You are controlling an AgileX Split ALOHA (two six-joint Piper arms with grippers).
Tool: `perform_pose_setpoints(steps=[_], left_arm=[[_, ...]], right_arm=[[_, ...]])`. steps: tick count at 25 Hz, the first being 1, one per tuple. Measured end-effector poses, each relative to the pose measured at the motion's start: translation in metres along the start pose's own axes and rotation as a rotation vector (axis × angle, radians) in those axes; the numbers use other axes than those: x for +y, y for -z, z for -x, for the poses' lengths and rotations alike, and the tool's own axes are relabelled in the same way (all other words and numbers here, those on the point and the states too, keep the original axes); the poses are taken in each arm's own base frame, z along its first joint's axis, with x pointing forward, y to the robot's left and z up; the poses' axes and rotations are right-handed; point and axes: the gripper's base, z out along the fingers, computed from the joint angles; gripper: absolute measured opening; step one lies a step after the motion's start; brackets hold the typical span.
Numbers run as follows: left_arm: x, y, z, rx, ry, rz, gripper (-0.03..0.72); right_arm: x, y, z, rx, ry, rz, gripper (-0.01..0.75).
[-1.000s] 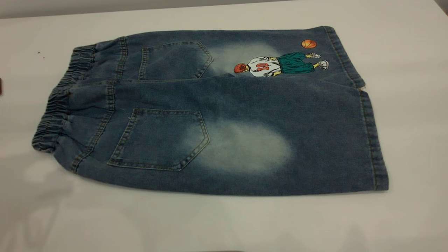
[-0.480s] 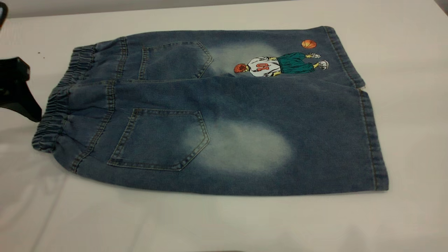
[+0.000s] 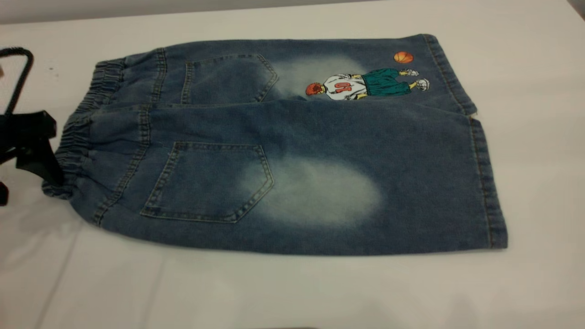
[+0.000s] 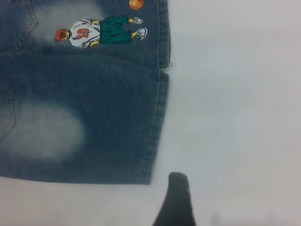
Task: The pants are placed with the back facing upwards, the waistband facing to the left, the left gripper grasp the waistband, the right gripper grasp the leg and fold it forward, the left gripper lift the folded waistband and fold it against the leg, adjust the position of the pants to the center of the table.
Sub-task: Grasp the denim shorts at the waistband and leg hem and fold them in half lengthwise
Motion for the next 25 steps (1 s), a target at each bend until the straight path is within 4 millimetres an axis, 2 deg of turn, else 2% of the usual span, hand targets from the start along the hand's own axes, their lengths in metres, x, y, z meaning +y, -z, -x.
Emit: perform_pose_setpoints(steps=[6,17,18,20,22,24,25], left_arm=[[-0.006,-0.011,0.019,-0.005,-0.009,-0.011,0.547],[-0.007,-0.030,0.015,0.063,-0.008,-0.005,0.528],[-0.007,-0.030,0.015,0.063,-0.009,-0.005,0.509],[-0.007,-0.031,0.016,0.057,-0.007,-0.005,0.422],[-0.008,-0.031,0.016,0.052,0.010,-0.007,0.293],[-0.010,-0.031,0.019,0.044,0.011,-0.011,0.133],[-0.012,-0.031,0.020,0.041,0.004,-0.013,0.093]], right_arm=[[0.000,0.000,0.000,0.000,0.000,0.000,0.529],[0.000,0.000,0.000,0.001,-0.001,0.001,0.530],[0.000,0.000,0.000,0.001,-0.002,0.003,0.530],[0.001,0.000,0.000,0.000,-0.006,0.008,0.530],[0.001,0.000,0.000,0.000,0.014,0.012,0.530],[0.001,0.000,0.000,0.000,0.056,0.015,0.530],[0.001,0.000,0.000,-0.001,0.080,0.016,0.530]])
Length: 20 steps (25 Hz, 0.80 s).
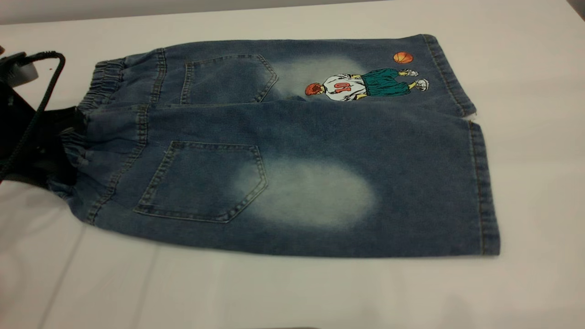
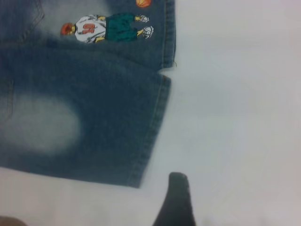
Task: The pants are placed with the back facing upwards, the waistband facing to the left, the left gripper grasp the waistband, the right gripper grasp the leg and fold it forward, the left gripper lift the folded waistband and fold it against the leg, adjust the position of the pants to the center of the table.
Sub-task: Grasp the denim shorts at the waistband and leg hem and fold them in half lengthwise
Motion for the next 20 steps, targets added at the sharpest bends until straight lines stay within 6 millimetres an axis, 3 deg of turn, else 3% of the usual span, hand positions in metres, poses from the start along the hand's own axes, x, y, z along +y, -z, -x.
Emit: perform_pose_setpoints(steps=[6,12,20], left_arm=[[-0.015,0.000,0.013,0.007,-0.088,-0.023,0.076],[-0.037,0.006,0.030,0.028,-0.201,-0.066,0.076],[-0.048,0.018,0.050,0.043,-0.255,-0.100,0.076]], right_arm=[[0.002,-0.013,0.006,0.051,0.154,0.056,0.530],[0.008,-0.038,0.028,0.096,0.221,0.191,0.530],[0.020,-0.097,0.031,0.265,0.405,0.306,0.530]])
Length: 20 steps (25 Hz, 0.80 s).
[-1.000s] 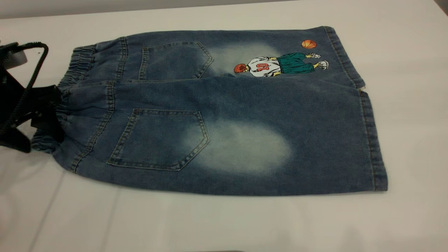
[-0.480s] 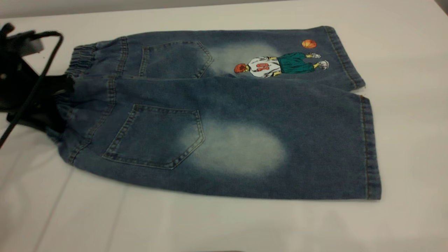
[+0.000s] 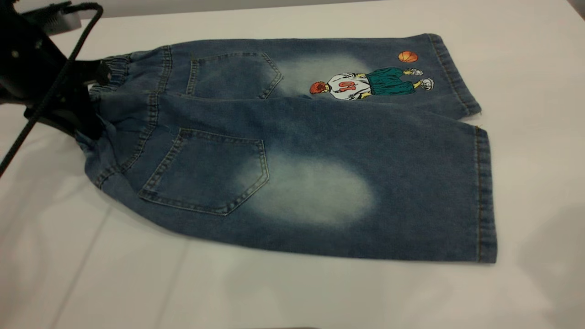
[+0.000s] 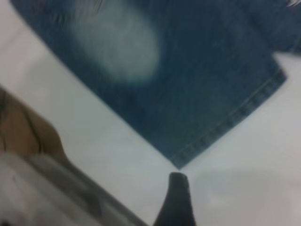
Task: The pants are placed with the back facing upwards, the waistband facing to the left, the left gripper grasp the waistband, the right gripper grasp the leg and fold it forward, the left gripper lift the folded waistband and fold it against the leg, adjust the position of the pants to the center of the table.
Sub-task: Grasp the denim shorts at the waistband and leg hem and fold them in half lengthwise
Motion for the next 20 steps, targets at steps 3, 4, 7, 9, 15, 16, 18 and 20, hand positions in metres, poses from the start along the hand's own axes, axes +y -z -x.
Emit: perform_pose_setpoints(steps=[3,4,7,9,15,16,18,20], left_arm=[[0.000,0.001,0.002,-0.002,-0.014,-0.002,0.076],[-0.001,0.001,0.003,0.000,-0.018,-0.003,0.076],[-0.001,0.001,0.003,0.004,-0.019,-0.004,0.076],[-0.001,0.000,0.002,0.009,-0.019,-0.005,0.076],[-0.001,0.000,0.002,0.013,-0.019,-0.006,0.076],[-0.001,0.000,0.002,0.013,-0.019,-0.006,0.076],[-0.001,0.000,0.002,0.014,-0.019,-0.007,0.076],[-0.001,0.000,0.002,0.015,-0.019,-0.007,0.076]], right_arm=[[0.003,-0.026,0.002,0.111,0.085,0.031,0.530],[0.004,-0.035,0.002,0.148,0.110,0.041,0.530],[0.012,-0.059,0.002,0.237,0.181,0.063,0.530],[0.017,-0.075,0.001,0.290,0.227,0.068,0.528],[0.026,-0.122,-0.004,0.387,0.278,0.073,0.512],[0.027,-0.130,-0.005,0.395,0.280,0.074,0.510],[0.028,-0.143,-0.007,0.410,0.273,0.069,0.510],[0.027,-0.154,-0.010,0.429,0.255,0.064,0.509]])
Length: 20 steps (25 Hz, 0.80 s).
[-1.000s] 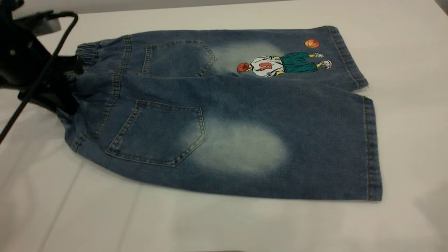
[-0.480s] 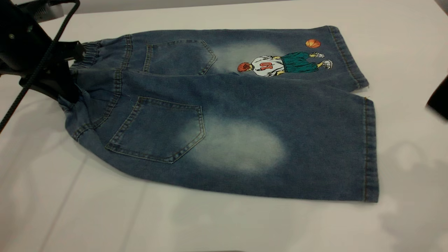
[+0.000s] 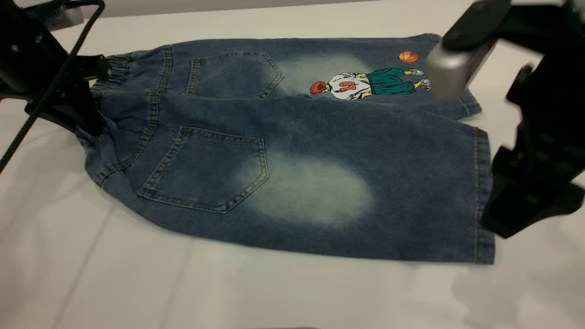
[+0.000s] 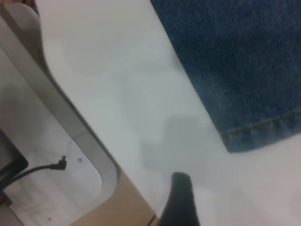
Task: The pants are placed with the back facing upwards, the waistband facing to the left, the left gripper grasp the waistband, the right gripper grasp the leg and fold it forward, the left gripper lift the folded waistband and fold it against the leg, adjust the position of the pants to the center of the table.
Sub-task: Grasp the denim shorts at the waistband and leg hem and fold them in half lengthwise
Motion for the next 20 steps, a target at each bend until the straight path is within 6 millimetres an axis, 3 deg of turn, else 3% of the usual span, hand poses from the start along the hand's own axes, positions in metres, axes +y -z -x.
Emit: perform_pose_setpoints(steps=[12,20], left_arm=[[0.000,0.000,0.000,0.001,0.001,-0.001,0.076],[-0.001,0.000,0.000,0.001,0.018,-0.011,0.076]], right_arm=[[-0.012,-0.059,-0.003,0.089,-0.100,-0.006,0.509],[-0.016,-0.074,-0.004,0.096,-0.107,-0.020,0.509]])
